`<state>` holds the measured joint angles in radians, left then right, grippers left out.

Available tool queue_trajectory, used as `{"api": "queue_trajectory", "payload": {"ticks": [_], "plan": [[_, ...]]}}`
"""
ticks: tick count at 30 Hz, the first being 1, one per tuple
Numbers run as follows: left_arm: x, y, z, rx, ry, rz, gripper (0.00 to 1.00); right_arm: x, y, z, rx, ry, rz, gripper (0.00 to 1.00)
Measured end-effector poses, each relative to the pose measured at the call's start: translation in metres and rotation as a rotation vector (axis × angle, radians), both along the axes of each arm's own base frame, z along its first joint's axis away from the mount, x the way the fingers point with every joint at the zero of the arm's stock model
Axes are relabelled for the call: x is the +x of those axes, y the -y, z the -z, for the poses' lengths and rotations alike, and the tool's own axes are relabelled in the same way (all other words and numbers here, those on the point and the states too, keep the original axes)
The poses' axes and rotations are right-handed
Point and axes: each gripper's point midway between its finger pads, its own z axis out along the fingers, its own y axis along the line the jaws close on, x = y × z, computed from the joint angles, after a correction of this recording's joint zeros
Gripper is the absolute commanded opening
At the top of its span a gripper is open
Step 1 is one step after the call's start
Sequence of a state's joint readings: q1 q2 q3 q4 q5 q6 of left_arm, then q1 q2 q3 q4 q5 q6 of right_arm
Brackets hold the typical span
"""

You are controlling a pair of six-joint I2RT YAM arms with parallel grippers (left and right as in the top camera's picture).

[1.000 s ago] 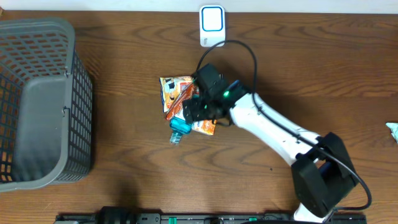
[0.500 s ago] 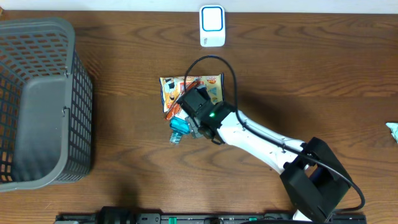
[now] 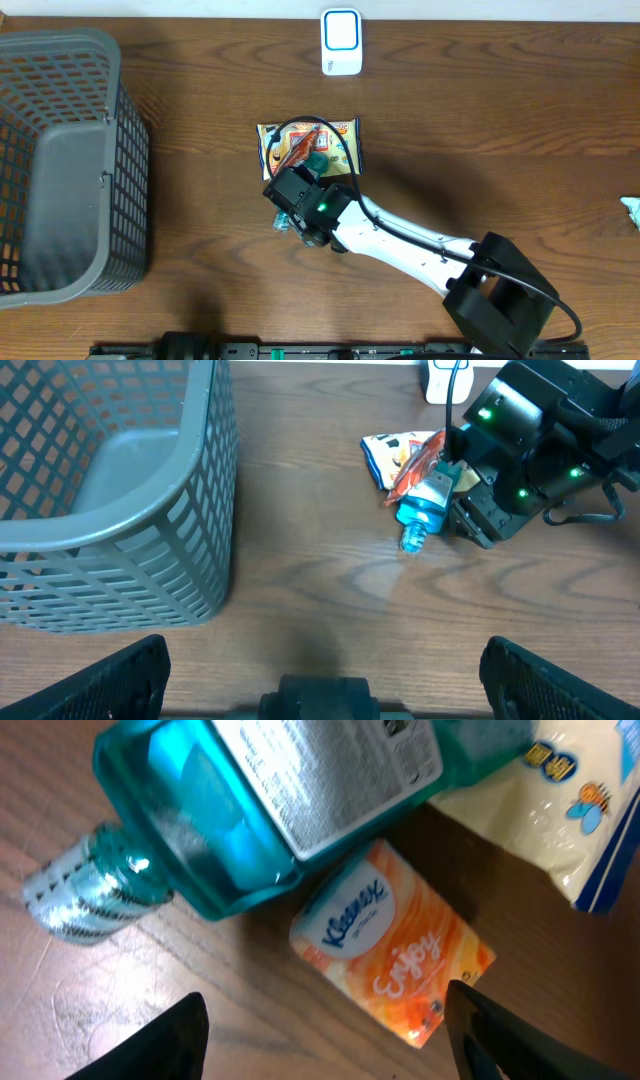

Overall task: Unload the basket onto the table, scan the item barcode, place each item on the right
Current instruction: 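Lower the right gripper beside the mouthwash onto the orange tissue pack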

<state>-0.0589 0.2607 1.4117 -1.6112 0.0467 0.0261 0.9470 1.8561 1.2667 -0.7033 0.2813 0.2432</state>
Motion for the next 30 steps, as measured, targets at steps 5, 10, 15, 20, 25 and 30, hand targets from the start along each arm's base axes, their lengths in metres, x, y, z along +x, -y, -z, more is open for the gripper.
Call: {"api": "queue_trajectory", "payload": {"ticks": [5, 10, 15, 20, 25, 30], "plan": [[0.0, 0.0, 0.0, 0.0, 0.0, 0.0, 0.99, -0.011, 0.006, 0.003, -0.044, -0.031, -0.022, 0.89], [0.0, 0.0, 0.0, 0.0, 0.0, 0.0, 0.99, -0.019, 0.009, -0.001, -0.045, -0.058, -0.031, 0.92], [0.0, 0.0, 0.0, 0.0, 0.0, 0.0, 0.99, -0.023, 0.012, -0.021, -0.017, -0.048, -0.03, 0.93], [0.0, 0.0, 0.0, 0.0, 0.0, 0.0, 0.99, -0.028, 0.019, -0.039, -0.001, -0.041, -0.027, 0.99], [0.0, 0.0, 0.0, 0.0, 0.0, 0.0, 0.99, -0.03, 0.021, -0.042, -0.002, -0.044, -0.024, 0.99], [0.0, 0.0, 0.0, 0.0, 0.0, 0.0, 0.99, -0.031, 0.023, -0.041, -0.01, -0.05, -0.024, 0.99]]}}
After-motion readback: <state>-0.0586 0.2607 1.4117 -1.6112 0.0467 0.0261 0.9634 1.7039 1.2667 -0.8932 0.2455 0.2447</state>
